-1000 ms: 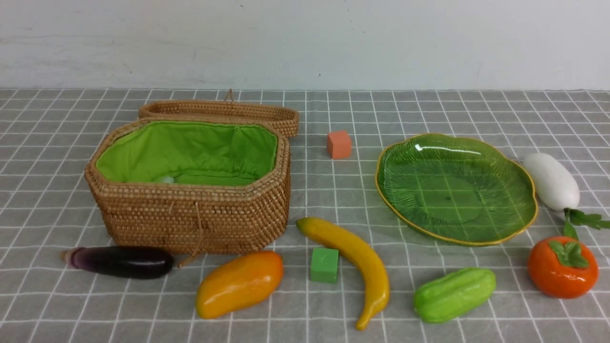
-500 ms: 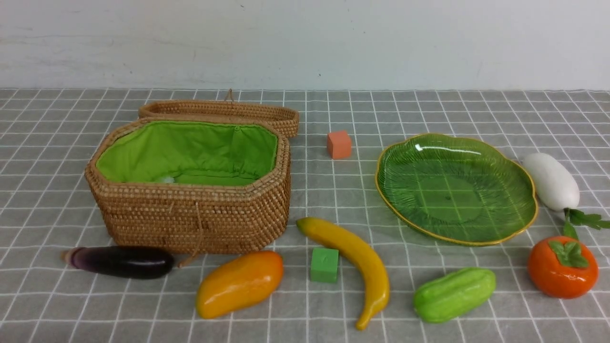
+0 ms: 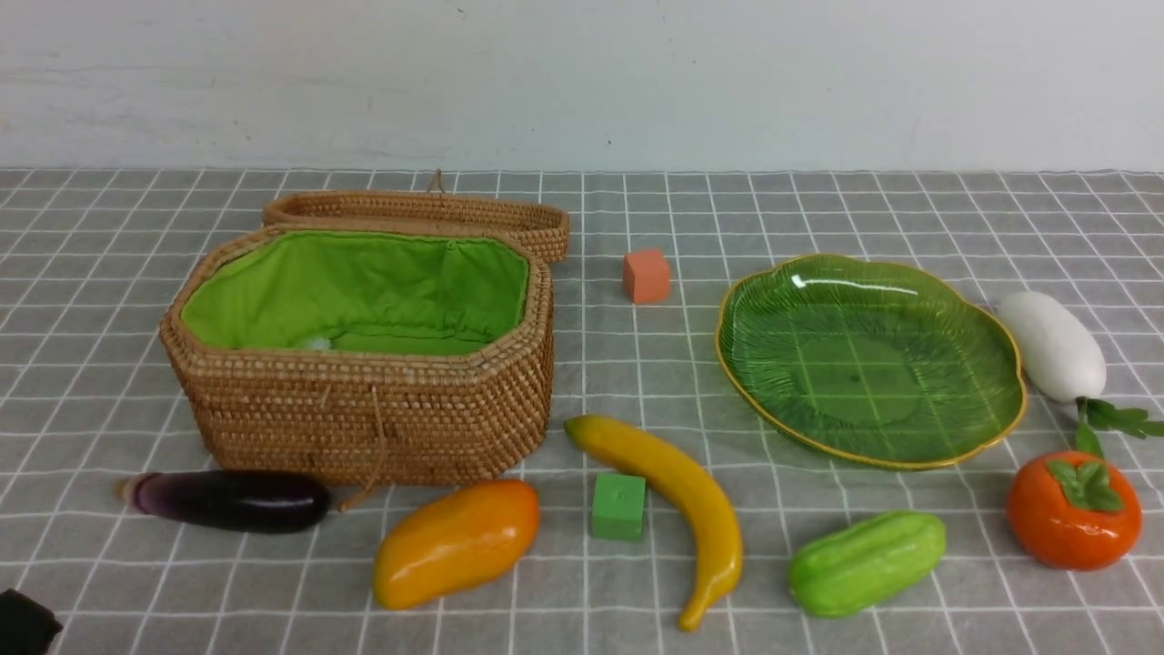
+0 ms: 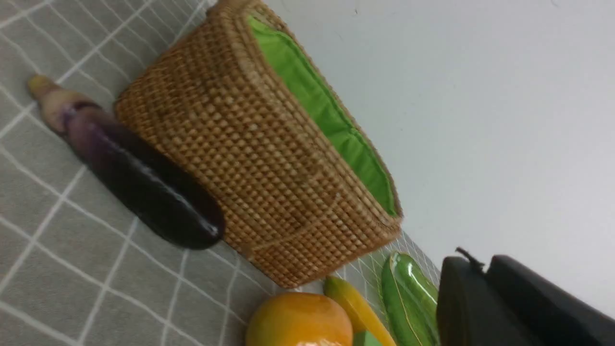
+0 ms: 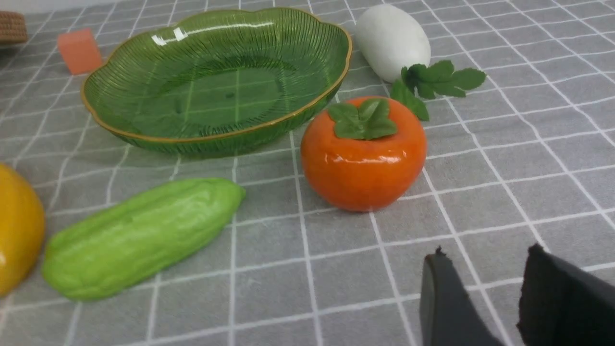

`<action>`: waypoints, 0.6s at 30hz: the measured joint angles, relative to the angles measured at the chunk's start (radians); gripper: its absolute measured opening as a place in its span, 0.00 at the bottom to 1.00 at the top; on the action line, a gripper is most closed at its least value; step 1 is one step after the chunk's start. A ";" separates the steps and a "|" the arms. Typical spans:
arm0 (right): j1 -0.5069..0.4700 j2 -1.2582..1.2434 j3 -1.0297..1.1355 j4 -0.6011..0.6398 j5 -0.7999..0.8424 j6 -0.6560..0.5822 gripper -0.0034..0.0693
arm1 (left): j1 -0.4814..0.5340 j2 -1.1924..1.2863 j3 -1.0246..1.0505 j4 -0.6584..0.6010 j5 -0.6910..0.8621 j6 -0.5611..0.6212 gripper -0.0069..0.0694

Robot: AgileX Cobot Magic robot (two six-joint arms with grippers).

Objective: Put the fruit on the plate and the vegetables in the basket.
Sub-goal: Use the left arm to grab an eggplant and put it into the left basket

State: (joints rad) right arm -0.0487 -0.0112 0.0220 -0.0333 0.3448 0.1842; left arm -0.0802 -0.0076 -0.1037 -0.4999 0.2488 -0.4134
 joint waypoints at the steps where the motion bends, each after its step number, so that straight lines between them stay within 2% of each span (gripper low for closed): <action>1: 0.000 0.000 0.003 0.033 -0.018 0.025 0.38 | 0.000 0.000 -0.031 0.002 0.046 0.022 0.07; 5: 0.000 0.000 0.004 0.214 -0.113 0.165 0.38 | 0.000 0.077 -0.173 0.005 0.289 0.162 0.07; 6: 0.000 0.000 0.004 0.223 -0.118 0.172 0.38 | 0.000 0.084 -0.179 0.005 0.301 0.169 0.07; 9: 0.000 0.000 0.004 0.350 -0.177 0.253 0.37 | 0.000 0.248 -0.270 0.009 0.493 0.301 0.07; 11: 0.000 0.000 0.004 0.384 -0.175 0.263 0.36 | 0.000 0.297 -0.289 0.009 0.520 0.335 0.07; 12: 0.008 0.000 -0.008 0.419 -0.132 0.265 0.32 | 0.000 0.373 -0.316 0.013 0.538 0.397 0.07; 14: 0.041 0.006 -0.067 0.449 -0.023 0.217 0.25 | 0.000 0.453 -0.351 0.017 0.536 0.471 0.07; 17: 0.122 0.079 -0.247 0.461 0.139 0.047 0.13 | 0.000 0.586 -0.422 0.023 0.543 0.564 0.07; 18: 0.135 0.096 -0.262 0.463 0.164 0.019 0.12 | 0.000 0.596 -0.428 0.024 0.547 0.569 0.07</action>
State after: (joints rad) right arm 0.0863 0.0849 -0.2396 0.4292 0.5089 0.2031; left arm -0.0802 0.5881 -0.5318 -0.4764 0.7957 0.1559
